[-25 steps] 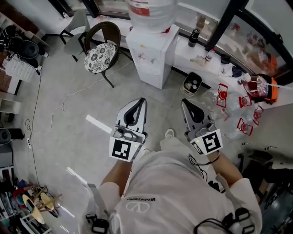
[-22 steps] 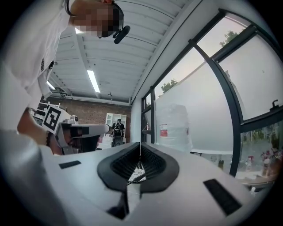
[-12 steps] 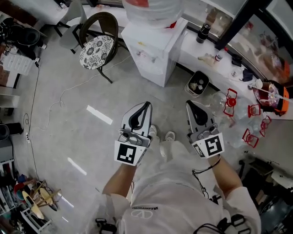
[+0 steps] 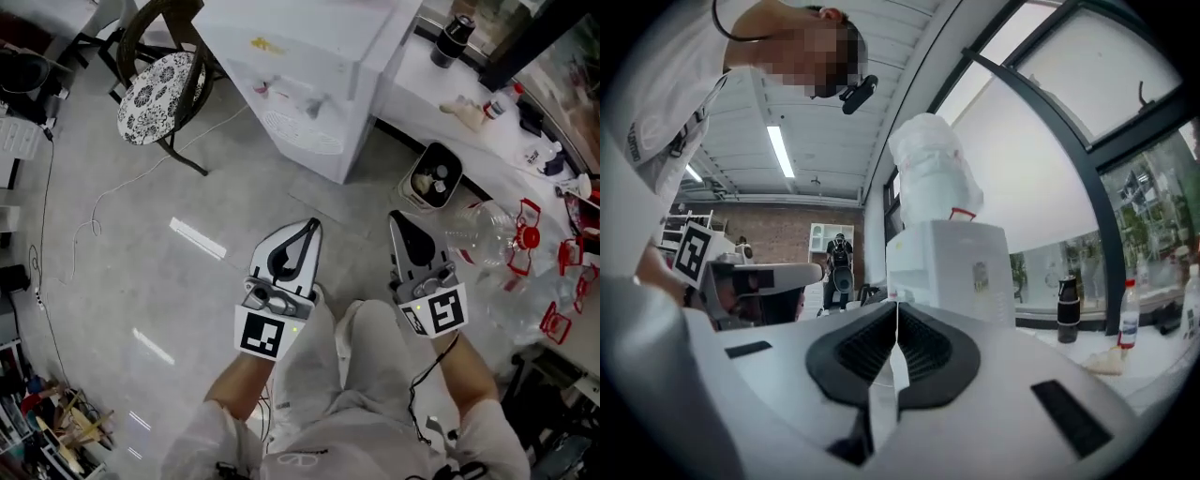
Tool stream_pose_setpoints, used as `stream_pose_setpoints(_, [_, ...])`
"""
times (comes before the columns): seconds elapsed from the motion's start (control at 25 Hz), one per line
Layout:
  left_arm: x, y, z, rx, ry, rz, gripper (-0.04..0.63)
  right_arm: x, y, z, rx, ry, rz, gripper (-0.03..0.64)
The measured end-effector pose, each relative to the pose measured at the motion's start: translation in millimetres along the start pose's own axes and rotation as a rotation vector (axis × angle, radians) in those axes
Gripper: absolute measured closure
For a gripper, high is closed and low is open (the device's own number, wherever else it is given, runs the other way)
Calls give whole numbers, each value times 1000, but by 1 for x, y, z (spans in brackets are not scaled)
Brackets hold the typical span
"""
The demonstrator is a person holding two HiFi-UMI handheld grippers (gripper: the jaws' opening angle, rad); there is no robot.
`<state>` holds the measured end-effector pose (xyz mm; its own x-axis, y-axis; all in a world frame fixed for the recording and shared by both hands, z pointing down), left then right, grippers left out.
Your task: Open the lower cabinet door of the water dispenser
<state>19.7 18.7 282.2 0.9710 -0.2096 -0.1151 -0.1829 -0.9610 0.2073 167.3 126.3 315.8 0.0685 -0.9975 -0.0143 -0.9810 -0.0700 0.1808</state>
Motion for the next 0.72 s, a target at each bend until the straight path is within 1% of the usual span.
stream_pose_setpoints(0.16, [22, 36, -93, 20, 15, -19, 594, 32, -3, -97, 3, -3, 5, 601])
stream_pose_setpoints(0.32, [43, 63, -167, 43, 17, -32, 594, 57, -7, -177, -11, 3, 18, 600])
stream_pose_setpoints(0.52, [62, 96, -233, 27, 29, -32, 594, 85, -6, -245, -22, 2, 10, 600])
stream_pose_setpoints(0.64, [72, 106, -263, 49, 31, -29, 594, 95, -8, -275, -28, 0, 8, 600])
stream_pose_setpoints(0.72, [77, 111, -279, 43, 33, -35, 594, 100, -9, -291, -28, -1, 7, 600])
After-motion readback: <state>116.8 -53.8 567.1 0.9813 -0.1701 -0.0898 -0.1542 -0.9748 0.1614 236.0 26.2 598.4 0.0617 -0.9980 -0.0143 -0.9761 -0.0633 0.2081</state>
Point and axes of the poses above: the fingertips, and each gripper's own axes: x forward along the fingers, y to its left, z out of its top, the point moved 6 cm from there along -x, backward along the fingers, and after that the axes turned 14 degrees about -x, right-handed, at the moved point
